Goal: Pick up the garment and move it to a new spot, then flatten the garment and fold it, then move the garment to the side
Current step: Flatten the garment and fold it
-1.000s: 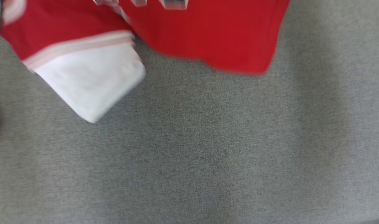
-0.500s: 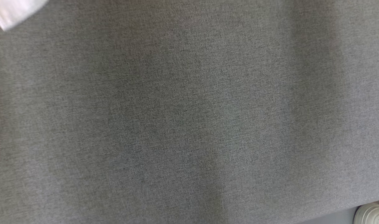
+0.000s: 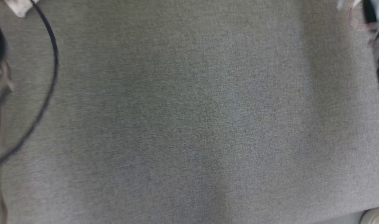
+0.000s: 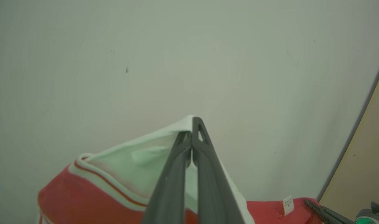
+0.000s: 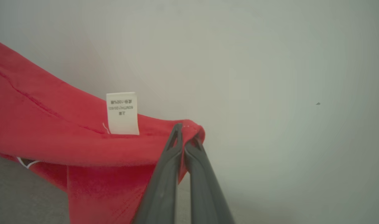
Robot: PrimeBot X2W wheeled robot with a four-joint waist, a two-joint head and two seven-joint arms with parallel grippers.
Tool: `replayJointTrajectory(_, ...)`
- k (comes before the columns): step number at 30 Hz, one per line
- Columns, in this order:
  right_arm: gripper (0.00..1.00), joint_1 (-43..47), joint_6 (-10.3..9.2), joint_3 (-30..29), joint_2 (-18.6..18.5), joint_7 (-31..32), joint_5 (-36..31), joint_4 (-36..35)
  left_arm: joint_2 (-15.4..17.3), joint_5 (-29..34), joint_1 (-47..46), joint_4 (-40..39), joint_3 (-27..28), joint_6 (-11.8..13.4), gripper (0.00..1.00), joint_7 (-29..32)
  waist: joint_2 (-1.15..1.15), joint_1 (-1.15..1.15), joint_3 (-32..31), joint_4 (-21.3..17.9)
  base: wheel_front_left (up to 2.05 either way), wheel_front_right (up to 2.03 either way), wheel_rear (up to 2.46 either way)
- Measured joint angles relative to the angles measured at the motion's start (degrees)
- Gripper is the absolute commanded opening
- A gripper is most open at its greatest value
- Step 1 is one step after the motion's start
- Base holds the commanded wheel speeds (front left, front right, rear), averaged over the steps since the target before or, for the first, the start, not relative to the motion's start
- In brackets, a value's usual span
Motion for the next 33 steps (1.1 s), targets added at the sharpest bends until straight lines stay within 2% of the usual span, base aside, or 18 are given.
replayJointTrajectory(3, 0.0, 4.34, 0.0, 6.54, -2.87, 3.31, 5.65, -0.23, 1.3, -5.88, 7.23, -2.24, -1.43, -0.01, 0.0, 1.98, 0.0, 0.0, -1.91, 0.97, 0.0, 0.0, 0.0)
replayJointTrajectory(6, 0.0, 7.3, 0.0, 10.13, -5.2, 5.64, 10.83, -2.93, 2.02, -10.43, 12.53, -3.86, -2.64, 0.0, 0.0, 4.34, 0.0, -0.01, -3.76, 1.74, 0.0, 0.0, 0.0)
replayJointTrajectory(10, 0.0, 11.9, 0.0, 13.54, -9.09, 9.95, 16.06, -6.28, 1.81, -14.74, 20.5, -6.2, -4.74, -0.01, 0.0, 5.55, -0.01, -0.01, -6.71, 2.79, 0.0, 0.0, 0.0)
replayJointTrajectory(16, 0.0, 20.32, 0.0, 16.52, -13.35, 20.06, 23.49, -11.59, 0.96, -18.63, 32.29, -8.16, -8.28, -0.01, 0.0, 5.68, -0.02, -0.02, -12.06, 4.32, 0.0, 0.0, 0.0)
replayJointTrajectory(20, 0.0, 26.79, 0.0, 15.86, -15.84, 25.57, 26.59, -14.69, 0.12, -22.04, 39.26, -8.76, -11.07, -0.01, 0.0, 5.97, -0.02, -0.02, -15.92, 5.28, 0.0, 0.0, 0.0)
replayJointTrajectory(25, 0.0, 34.67, 0.01, 11.96, -17.51, 27.8, 27.66, -18.02, 0.27, -27.2, 46.98, -10.89, -14.45, -0.01, 0.0, 7.27, -0.02, -0.02, -20.66, 6.45, 0.0, 0.0, 0.0)
replayJointTrajectory(33, 0.0, 49.58, 0.01, 3.18, -16.4, 32.4, 26.19, -21.2, 2.47, -34.09, 57.88, -13.43, -17.11, -0.01, 0.0, 8.28, -0.02, -0.02, -27.58, 8.31, 0.0, 0.0, 0.0)
